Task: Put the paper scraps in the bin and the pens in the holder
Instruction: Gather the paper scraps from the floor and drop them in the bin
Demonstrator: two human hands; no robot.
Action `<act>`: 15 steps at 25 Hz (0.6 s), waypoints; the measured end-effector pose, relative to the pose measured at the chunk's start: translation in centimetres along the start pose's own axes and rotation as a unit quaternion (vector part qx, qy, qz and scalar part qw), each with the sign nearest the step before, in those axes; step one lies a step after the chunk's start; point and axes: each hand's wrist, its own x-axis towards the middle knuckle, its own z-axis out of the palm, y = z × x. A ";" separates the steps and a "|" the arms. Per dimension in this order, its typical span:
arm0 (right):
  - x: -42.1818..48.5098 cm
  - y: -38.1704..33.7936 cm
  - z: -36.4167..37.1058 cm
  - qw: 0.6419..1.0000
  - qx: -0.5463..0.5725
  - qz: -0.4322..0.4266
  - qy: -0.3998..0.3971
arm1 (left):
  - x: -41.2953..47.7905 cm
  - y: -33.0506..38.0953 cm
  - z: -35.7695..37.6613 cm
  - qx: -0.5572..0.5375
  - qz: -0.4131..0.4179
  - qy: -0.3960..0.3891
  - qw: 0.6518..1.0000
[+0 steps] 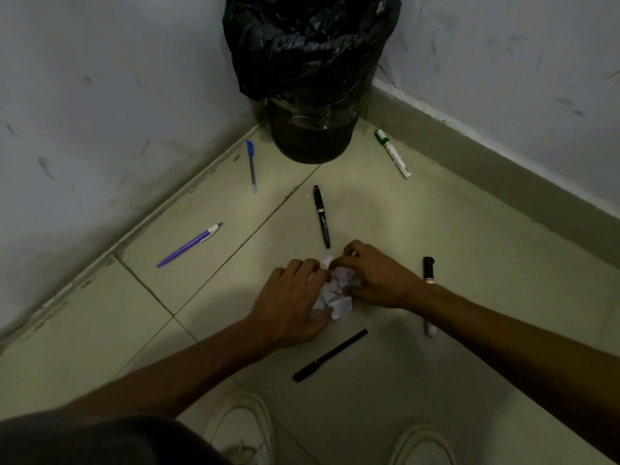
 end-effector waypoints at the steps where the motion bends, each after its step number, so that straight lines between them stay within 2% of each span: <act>1: -0.2 0.1 -0.2 1.000 0.009 0.008 0.007 | 0.0 0.4 0.1 0.003 0.014 -0.010 1.000; 4: -0.4 0.1 -0.5 0.999 -0.030 0.010 -0.010 | 0.5 1.0 0.9 0.031 0.034 -0.072 0.996; 6: -0.7 0.1 -1.0 0.999 -0.018 0.026 0.002 | 1.1 0.3 1.0 0.058 0.032 -0.078 0.995; 8: -1.3 0.3 -1.5 0.998 -0.003 0.050 0.023 | 1.3 -1.0 0.5 0.067 0.009 -0.053 0.996; 11: -2.4 -0.1 -1.4 0.998 -0.026 0.052 0.006 | 0.5 -2.2 0.1 0.050 -0.050 -0.018 0.997; 15: -1.6 -2.4 0.8 0.997 -0.052 0.050 0.003 | 0.0 -1.3 0.9 0.040 -0.116 -0.077 0.990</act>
